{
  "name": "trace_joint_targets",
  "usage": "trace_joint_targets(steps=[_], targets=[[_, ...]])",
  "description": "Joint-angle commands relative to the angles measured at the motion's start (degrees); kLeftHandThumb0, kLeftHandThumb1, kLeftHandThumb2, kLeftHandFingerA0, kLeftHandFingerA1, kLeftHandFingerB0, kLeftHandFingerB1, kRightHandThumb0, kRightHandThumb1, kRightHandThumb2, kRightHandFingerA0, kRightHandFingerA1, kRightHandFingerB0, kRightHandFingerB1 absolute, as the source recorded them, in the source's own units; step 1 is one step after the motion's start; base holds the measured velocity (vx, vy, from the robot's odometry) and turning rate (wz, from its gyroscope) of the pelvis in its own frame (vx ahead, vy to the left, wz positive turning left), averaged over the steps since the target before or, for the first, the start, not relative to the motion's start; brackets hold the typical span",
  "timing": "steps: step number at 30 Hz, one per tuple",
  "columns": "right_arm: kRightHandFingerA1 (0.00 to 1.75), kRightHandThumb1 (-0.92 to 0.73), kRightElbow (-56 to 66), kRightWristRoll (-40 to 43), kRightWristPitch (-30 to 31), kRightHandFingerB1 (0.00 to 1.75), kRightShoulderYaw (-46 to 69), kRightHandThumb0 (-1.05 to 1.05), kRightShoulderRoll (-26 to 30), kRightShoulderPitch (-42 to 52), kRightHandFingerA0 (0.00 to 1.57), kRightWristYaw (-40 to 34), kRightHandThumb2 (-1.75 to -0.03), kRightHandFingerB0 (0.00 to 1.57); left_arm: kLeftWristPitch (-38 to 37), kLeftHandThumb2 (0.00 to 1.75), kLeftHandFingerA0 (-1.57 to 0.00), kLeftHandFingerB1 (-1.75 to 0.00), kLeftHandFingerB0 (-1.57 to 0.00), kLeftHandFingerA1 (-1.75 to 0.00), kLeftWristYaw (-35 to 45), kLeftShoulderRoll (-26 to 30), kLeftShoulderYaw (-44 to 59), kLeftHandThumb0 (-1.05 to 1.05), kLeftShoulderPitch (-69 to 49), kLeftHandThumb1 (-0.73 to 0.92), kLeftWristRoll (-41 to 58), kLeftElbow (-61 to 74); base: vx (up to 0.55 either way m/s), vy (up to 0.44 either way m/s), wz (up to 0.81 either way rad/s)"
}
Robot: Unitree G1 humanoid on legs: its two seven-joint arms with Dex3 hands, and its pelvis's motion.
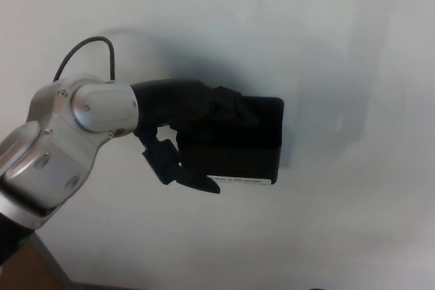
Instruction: A magnetic marker holder is on the left hand side of the white board, the robot put the index and middle finger into the opening of the container and pull off the magnetic holder and hand it to a human on the left hand side.
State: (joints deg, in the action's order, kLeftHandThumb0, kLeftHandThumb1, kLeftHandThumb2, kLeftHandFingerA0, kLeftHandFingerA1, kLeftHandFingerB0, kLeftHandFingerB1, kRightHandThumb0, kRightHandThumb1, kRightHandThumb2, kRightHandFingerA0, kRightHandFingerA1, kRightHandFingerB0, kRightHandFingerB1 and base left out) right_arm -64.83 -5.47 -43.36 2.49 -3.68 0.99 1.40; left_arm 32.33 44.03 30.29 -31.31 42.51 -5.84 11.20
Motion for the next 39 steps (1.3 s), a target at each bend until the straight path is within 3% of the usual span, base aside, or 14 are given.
trace_joint_targets(steps=[1,2,3,4,5,6,12,15,16,27,29,31,32,39], targets=[[0.53,-0.78,0.1,0.3,-0.6,0.47,0.0,-0.61,0.9,-0.4,0.73,-0.5,-0.64,0.63,0.3,0.77,-0.45,-0.34,-0.11,-0.46,0.3,-1.8,-1.1,-0.82,2.1,0.44,-3.0,-1.0,0.00,0.000,0.00],[0.53,-0.79,0.1,0.3,-0.6,0.47,0.0,-0.60,0.9,-0.6,0.74,-0.4,-0.64,0.63,0.6,0.78,-0.83,-0.36,-0.08,-0.65,0.3,-2.3,-1.3,-0.74,2.5,0.40,-3.3,-1.2,0.00,0.000,0.00],[0.53,-0.79,0.1,0.3,-0.7,0.47,0.0,-0.60,0.9,-0.6,0.74,-0.5,-0.64,0.63,0.7,0.78,-0.83,-0.36,-0.08,-0.65,0.3,-2.6,-1.5,-0.74,2.8,0.40,-3.5,-1.3,0.00,0.000,0.00],[0.53,-0.78,0.2,0.2,-0.7,0.47,0.0,-0.61,0.9,-0.6,0.74,-0.7,-0.64,0.63,1.0,0.77,-0.45,-0.33,-0.13,-0.46,0.3,-3.2,-2.0,-0.86,3.3,0.47,-3.9,-1.5,0.00,0.000,0.00],[0.53,-0.78,0.3,0.2,-0.6,0.47,0.0,-0.61,0.9,-0.6,0.74,-0.7,-0.64,0.63,1.0,0.77,-0.45,-0.33,-0.13,-0.46,0.4,-3.5,-2.2,-0.86,3.5,0.47,-4.1,-1.6,0.00,0.000,0.00],[0.53,-0.78,0.4,0.4,-0.6,0.47,0.1,-0.61,0.8,-0.6,0.74,-0.7,-0.64,0.63,1.4,0.74,-0.21,-0.34,-0.09,-0.41,0.5,-4.2,-2.6,-0.73,4.1,0.39,-4.4,-1.9,0.00,0.000,0.00],[0.54,-0.77,0.4,1.1,-1.1,0.48,0.6,-0.61,0.5,-1.0,0.73,-0.1,-0.63,0.64,1.9,0.73,-0.27,-0.34,-0.08,-0.45,2.4,-7.0,-6.3,-0.67,7.7,0.37,-6.2,-4.7,0.00,0.000,0.00],[0.54,-0.78,0.3,0.9,-1.6,0.48,0.6,-0.60,0.3,-1.2,0.73,-0.5,-0.64,0.63,2.1,0.73,-0.59,-0.34,-0.12,-0.52,4.2,-7.1,-9.2,-0.73,9.9,0.39,-8.1,-5.7,0.00,0.000,0.00],[0.55,-0.78,0.3,1.0,-1.7,0.48,0.6,-0.59,0.2,-1.3,0.74,-0.5,-0.64,0.64,1.8,0.54,-0.65,-0.26,-0.15,-0.48,4.8,-6.9,-10.7,-0.68,10.5,0.42,-9.2,-6.2,0.00,0.000,0.00],[0.54,-0.79,1.1,2.0,-0.5,0.47,1.1,-0.60,0.1,-1.7,0.72,0.8,-0.64,0.61,-0.4,0.54,-0.63,-0.27,-0.16,-0.49,5.9,-4.4,-12.3,-0.66,9.1,0.41,-12.0,-6.2,0.00,0.000,0.00],[0.54,-0.79,1.0,1.9,-0.5,0.47,1.0,-0.61,0.2,-1.9,0.73,0.8,-0.64,0.61,-0.7,0.79,-0.60,-0.43,0.00,-0.68,6.2,-3.6,-11.9,-0.37,8.6,0.19,-12.1,-6.1,0.00,0.000,0.00],[0.53,-0.78,1.1,2.2,-0.1,0.47,1.1,-0.60,0.1,-2.0,0.72,1.0,-0.64,0.60,-1.1,0.80,-0.61,-0.43,0.00,-0.69,6.8,-2.5,-11.2,-0.38,8.2,0.19,-12.0,-6.0,0.00,0.000,0.00],[0.53,-0.79,1.0,2.0,-0.1,0.47,1.0,-0.61,0.2,-2.0,0.72,0.9,-0.64,0.60,-1.6,0.54,-0.73,-0.27,-0.15,-0.50,7.2,-1.7,-10.8,-0.67,8.2,0.43,-12.0,-5.9,0.00,0.000,0.00],[0.53,-0.78,0.7,2.6,-0.3,0.48,1.4,-0.61,0.4,-2.4,0.72,1.3,-0.63,0.60,-3.4,0.55,-0.81,-0.27,-0.15,-0.54,9.6,1.2,-7.2,-0.70,9.5,0.43,-11.0,-5.3,0.00,0.000,0.00]])
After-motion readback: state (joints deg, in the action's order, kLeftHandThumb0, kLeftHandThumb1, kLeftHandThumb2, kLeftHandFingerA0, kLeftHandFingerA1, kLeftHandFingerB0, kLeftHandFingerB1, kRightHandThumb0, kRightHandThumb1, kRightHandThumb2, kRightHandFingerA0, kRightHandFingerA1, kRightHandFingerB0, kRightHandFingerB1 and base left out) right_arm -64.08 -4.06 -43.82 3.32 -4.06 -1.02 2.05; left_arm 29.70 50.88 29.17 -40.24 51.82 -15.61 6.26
